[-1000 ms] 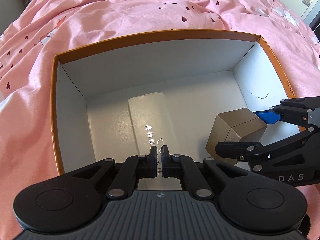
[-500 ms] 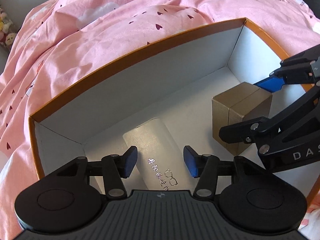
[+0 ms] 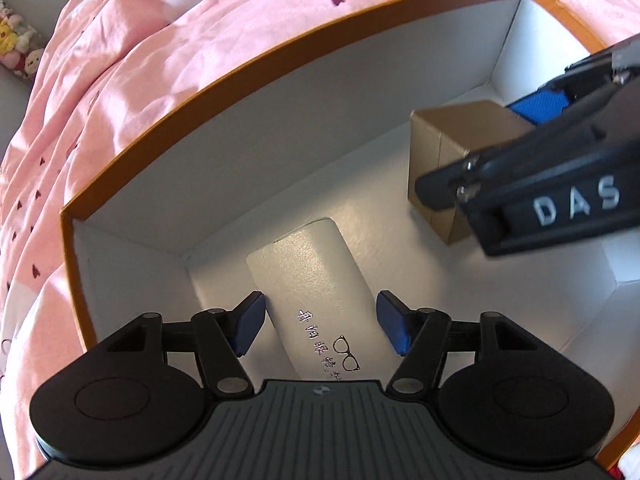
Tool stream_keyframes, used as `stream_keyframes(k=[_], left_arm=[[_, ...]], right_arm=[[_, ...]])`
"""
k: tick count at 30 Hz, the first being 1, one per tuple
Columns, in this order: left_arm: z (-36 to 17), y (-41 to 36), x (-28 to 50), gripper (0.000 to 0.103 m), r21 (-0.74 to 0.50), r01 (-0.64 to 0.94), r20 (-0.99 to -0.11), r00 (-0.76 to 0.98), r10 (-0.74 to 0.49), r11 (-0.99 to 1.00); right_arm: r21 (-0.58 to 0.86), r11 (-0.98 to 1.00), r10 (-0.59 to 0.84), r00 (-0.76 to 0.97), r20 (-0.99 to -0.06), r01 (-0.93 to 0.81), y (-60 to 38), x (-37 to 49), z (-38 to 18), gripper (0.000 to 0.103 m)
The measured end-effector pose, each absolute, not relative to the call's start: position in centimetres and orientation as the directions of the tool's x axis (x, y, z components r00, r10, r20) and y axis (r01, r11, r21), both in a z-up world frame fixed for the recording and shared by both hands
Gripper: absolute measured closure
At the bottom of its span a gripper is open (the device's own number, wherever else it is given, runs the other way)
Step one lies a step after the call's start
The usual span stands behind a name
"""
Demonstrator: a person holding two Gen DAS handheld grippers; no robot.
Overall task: Organize objects
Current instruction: 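Lower the brown cube into the orange box with the right tool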
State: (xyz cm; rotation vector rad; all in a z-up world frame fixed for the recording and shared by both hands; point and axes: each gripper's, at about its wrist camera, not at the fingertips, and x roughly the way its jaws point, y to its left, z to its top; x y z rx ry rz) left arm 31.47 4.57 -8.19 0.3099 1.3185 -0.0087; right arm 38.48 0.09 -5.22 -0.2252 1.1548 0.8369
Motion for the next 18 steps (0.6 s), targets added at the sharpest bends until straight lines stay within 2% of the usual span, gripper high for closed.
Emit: stream_keyframes(k=[3, 4, 7, 18], left_arm=[[-8.2, 5.4, 31.0, 0.031, 0.243, 0.166, -0.952, 0.232, 0.201, 0.956], [-8.2, 5.6, 30.8, 0.036, 0.247, 0.172, -0.952, 0.229, 0.205, 0.954], [-8.2, 5.6, 30.2, 0.039, 0.270, 0.209, -0.946, 0.239, 0.219, 0.940], [-7.6, 5.5, 29.6, 0.036, 0.329, 0.325, -0.895, 0.406, 0.183, 0.887]], right_arm=[[0.269, 0.689, 0.477, 0.142, -0.868, -0.673, 0.5, 38.7, -5.2, 0.033], [0.273, 0.689, 0.480, 0.140, -0.866, -0.672, 0.6, 38.6, -5.2, 0.033], [0.279, 0.684, 0.483, 0.133, -0.865, -0.674, 0.9, 38.5, -5.3, 0.033], [0.298, 0.691, 0.505, 0.145, -0.851, -0.659, 2.0, 38.7, -5.4, 0.033]])
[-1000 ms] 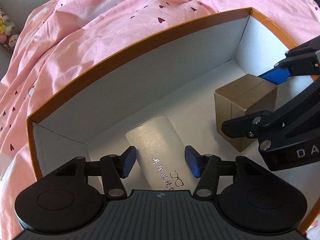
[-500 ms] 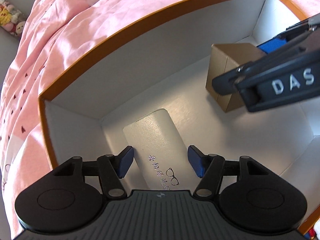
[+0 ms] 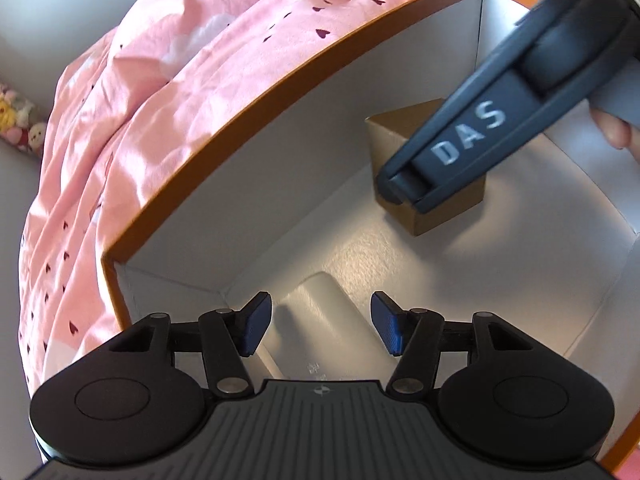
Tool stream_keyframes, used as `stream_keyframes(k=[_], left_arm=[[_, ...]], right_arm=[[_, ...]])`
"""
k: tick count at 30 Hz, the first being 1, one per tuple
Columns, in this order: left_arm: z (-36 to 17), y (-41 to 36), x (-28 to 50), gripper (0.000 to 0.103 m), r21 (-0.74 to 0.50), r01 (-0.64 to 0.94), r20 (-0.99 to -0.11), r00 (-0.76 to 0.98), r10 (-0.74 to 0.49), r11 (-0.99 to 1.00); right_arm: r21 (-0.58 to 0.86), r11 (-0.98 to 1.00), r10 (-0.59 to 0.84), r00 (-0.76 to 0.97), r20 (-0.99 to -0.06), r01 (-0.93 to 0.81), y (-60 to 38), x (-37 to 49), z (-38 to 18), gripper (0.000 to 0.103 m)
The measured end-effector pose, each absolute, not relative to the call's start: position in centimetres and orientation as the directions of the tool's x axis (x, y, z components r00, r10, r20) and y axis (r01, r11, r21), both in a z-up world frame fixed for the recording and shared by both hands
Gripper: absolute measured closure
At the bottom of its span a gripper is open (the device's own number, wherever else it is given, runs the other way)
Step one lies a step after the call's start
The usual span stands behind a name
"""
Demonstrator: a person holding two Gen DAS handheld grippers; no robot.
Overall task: Organize objects
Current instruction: 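Lower the brown cube into the orange box with the right tool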
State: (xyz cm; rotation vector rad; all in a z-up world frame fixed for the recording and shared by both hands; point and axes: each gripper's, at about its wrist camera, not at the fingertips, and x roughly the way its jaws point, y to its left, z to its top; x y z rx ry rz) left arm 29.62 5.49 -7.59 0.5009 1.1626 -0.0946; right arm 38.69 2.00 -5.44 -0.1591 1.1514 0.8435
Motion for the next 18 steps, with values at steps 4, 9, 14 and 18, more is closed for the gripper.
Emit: stream_keyframes(k=[4, 9, 14, 18], left_arm=[[-8.1, 6.0, 30.7, 0.036, 0.310, 0.333, -0.904, 0.393, 0.168, 0.890], [-8.7, 6.3, 31.5, 0.039, 0.305, 0.313, -0.918, 0.348, 0.191, 0.899], [-9.1, 6.4, 31.2, 0.047, 0.334, 0.340, -0.920, 0.318, 0.227, 0.879], [-9.0, 6.4, 30.8, 0.048, 0.328, 0.351, -0.922, 0.320, 0.217, 0.877]], right_arm=[[0.311, 0.714, 0.509, 0.160, -0.846, -0.628, 3.0, 39.1, -5.6, 0.033], [0.316, 0.715, 0.511, 0.159, -0.845, -0.624, 4.0, 39.0, -5.9, 0.033], [0.339, 0.698, 0.518, 0.118, -0.847, -0.631, 4.5, 38.8, -5.9, 0.033], [0.354, 0.689, 0.522, 0.094, -0.848, -0.633, 4.5, 38.9, -5.5, 0.031]])
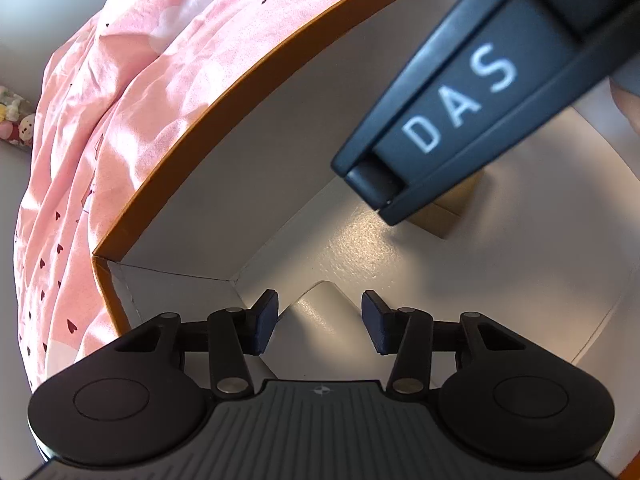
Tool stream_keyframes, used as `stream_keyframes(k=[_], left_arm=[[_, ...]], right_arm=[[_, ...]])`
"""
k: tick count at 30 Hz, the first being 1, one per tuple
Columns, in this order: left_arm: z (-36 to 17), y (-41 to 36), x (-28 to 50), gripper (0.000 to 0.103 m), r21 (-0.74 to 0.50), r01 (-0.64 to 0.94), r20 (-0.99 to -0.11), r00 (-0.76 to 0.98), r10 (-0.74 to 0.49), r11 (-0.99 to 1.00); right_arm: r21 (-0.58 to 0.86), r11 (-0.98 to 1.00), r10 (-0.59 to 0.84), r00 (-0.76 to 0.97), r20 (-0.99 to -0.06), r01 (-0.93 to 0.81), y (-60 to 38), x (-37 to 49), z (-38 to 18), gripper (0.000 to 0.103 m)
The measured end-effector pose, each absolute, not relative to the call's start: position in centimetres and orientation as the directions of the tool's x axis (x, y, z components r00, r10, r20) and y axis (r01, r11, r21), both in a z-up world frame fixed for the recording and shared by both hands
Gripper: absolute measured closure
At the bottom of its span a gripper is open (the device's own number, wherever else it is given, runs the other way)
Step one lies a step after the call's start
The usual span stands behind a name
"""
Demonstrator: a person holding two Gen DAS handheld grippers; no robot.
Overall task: Organize objects
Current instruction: 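Lower the brown cube into the orange box with the right tool, then open the right tool and push the cube into the box corner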
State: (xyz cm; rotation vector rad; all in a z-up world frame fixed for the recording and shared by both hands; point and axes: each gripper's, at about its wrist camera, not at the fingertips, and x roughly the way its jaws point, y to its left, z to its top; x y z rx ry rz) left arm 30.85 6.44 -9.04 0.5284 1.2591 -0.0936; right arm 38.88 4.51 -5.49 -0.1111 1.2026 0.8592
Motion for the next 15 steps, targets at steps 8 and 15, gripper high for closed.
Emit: stream_keyframes(k=[8, 15], left_arm=[[-6.9, 7.9, 29.8, 0.058, 0.168, 0.319, -0.936, 0.350, 0.049, 0.933], [-5.1, 9.3, 30.1, 0.064, 0.073, 0.302, -0.939, 0.342, -0.036, 0.950]], right_arm=[[0.342, 0.626, 0.516, 0.043, -0.856, -0.701, 2.9, 38.4, -4.4, 0.031], [0.254, 0.446, 0.482, -0.009, -0.876, -0.858, 1.5, 36.2, -3.8, 0.034]])
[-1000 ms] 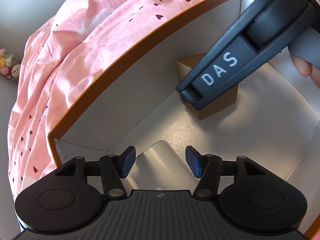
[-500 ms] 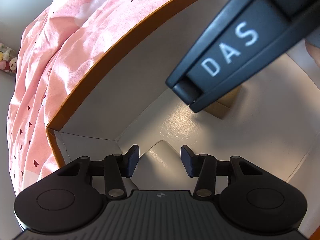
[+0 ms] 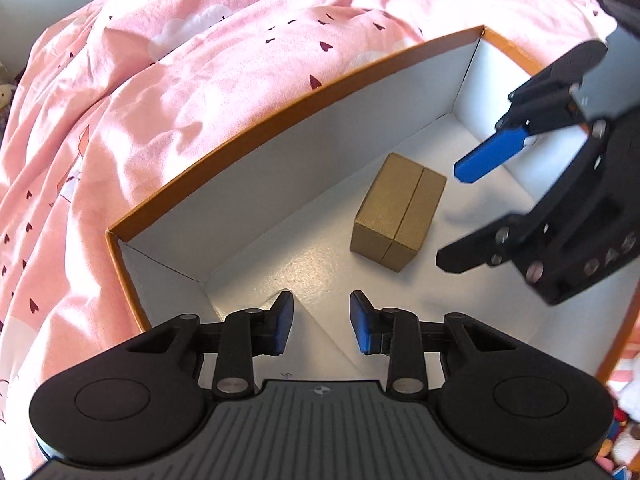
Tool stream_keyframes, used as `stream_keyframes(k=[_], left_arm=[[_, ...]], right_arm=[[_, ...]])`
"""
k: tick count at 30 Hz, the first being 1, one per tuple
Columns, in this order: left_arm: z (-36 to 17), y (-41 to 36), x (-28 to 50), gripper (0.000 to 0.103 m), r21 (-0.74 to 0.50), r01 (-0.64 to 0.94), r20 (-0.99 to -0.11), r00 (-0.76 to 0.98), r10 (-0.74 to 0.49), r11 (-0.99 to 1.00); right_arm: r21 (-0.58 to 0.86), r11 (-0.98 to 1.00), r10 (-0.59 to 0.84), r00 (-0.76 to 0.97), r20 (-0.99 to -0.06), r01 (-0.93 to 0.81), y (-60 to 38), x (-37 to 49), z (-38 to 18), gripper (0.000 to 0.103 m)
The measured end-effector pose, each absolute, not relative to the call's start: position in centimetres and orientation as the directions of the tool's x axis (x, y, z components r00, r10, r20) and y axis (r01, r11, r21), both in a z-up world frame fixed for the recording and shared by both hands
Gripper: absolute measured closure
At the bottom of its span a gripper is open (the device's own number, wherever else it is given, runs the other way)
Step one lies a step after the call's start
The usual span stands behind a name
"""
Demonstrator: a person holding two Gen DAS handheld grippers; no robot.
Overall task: Organize objects
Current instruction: 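Open the right tool and push the cube into the box corner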
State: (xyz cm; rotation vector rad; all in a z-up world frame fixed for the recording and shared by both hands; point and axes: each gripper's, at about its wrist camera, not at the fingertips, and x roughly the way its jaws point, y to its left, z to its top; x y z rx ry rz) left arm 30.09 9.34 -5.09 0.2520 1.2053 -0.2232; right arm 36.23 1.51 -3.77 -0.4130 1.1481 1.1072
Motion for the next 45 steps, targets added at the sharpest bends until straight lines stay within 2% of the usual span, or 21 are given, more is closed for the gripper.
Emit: stream_keyframes(k=[4, 6, 7, 11, 21, 30, 36, 45], left_arm=[[-4.4, 10.0, 30.1, 0.064, 0.021, 0.267, -0.943, 0.325, -0.069, 0.964], [-4.2, 10.5, 30.1, 0.064, 0.014, 0.259, -0.942, 0.328, -0.074, 0.966], [-4.1, 10.5, 30.0, 0.065, 0.009, 0.256, -0.941, 0.329, -0.078, 0.967], [-4.1, 10.6, 30.9, 0.066, -0.010, 0.260, -0.941, 0.325, -0.098, 0.966], [-3.1, 10.6, 29.4, 0.073, -0.018, 0.278, -0.937, 0.330, -0.113, 0.960], [-3.0, 11.4, 29.3, 0.073, -0.029, 0.284, -0.934, 0.334, -0.127, 0.958], [-3.3, 11.4, 29.4, 0.080, 0.004, 0.311, -0.940, 0.325, -0.102, 0.951], [-2.8, 11.8, 29.1, 0.076, -0.032, 0.278, -0.928, 0.349, -0.132, 0.960]], right_arm=[[0.135, 0.373, 0.432, 0.043, -0.901, -0.918, 2.1, 35.3, -4.8, 0.044], [0.098, 0.364, 0.416, 0.067, -0.907, -0.926, 2.5, 35.5, -5.5, 0.056], [0.090, 0.362, 0.415, 0.074, -0.907, -0.928, 2.7, 35.7, -5.8, 0.060], [0.112, 0.363, 0.445, 0.066, -0.893, -0.925, 3.4, 36.1, -6.3, 0.072], [0.170, 0.362, 0.511, 0.042, -0.859, -0.916, 6.7, 35.7, -6.2, 0.091], [0.158, 0.272, 0.555, 0.020, -0.831, -0.949, 9.2, 34.4, -6.3, 0.094], [0.179, 0.214, 0.587, -0.021, -0.810, -0.960, 10.4, 33.8, -6.2, 0.099], [0.176, 0.198, 0.546, -0.040, -0.837, -0.964, 9.0, 33.4, -5.6, 0.100]])
